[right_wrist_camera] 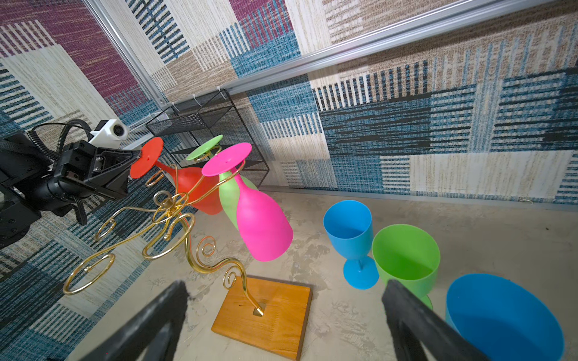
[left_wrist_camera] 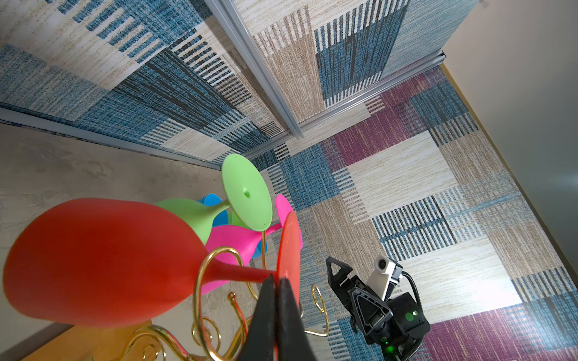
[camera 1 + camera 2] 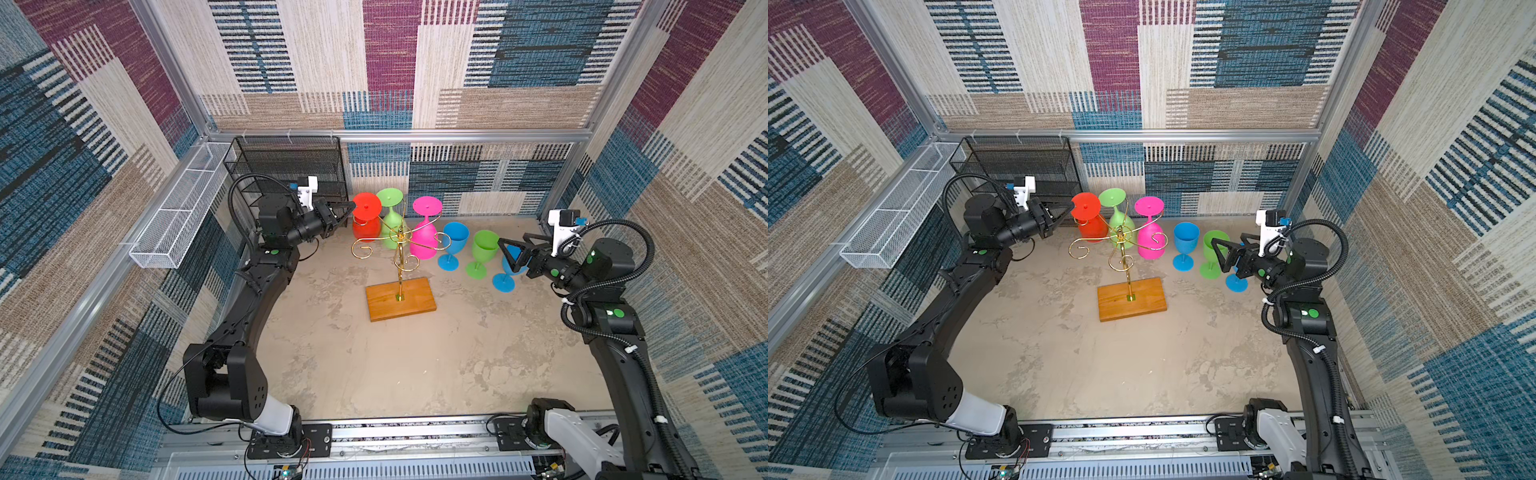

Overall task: Take the wine glass off the wine glass rack
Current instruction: 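Close the left gripper on the red glass's foot and slide it off the rack arm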

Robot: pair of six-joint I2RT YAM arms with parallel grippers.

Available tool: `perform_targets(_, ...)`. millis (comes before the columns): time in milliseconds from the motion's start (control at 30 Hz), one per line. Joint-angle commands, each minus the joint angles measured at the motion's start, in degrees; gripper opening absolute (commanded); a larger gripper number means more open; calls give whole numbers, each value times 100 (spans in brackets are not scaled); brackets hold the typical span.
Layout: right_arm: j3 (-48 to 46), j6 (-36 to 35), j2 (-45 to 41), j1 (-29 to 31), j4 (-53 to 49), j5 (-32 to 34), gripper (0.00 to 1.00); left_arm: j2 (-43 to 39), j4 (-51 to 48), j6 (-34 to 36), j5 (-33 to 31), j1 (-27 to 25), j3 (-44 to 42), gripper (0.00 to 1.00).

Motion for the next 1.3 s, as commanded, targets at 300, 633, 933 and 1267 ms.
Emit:
perform_targets(300, -36, 109, -25, 0, 194, -83, 99, -273, -203, 315, 324, -1, -150, 0)
perform_targets(633, -19, 109, -30, 0, 175, -98, 99, -553, -538, 614, 361, 23, -450, 0)
perform_targets(933, -40, 109, -70, 0, 148, -108, 99, -910, -754, 772, 318, 345, -703, 0)
perform_targets(1267, -14, 73, -32, 0, 140, -109, 99, -1509, -906, 780, 395, 1237, -834, 0)
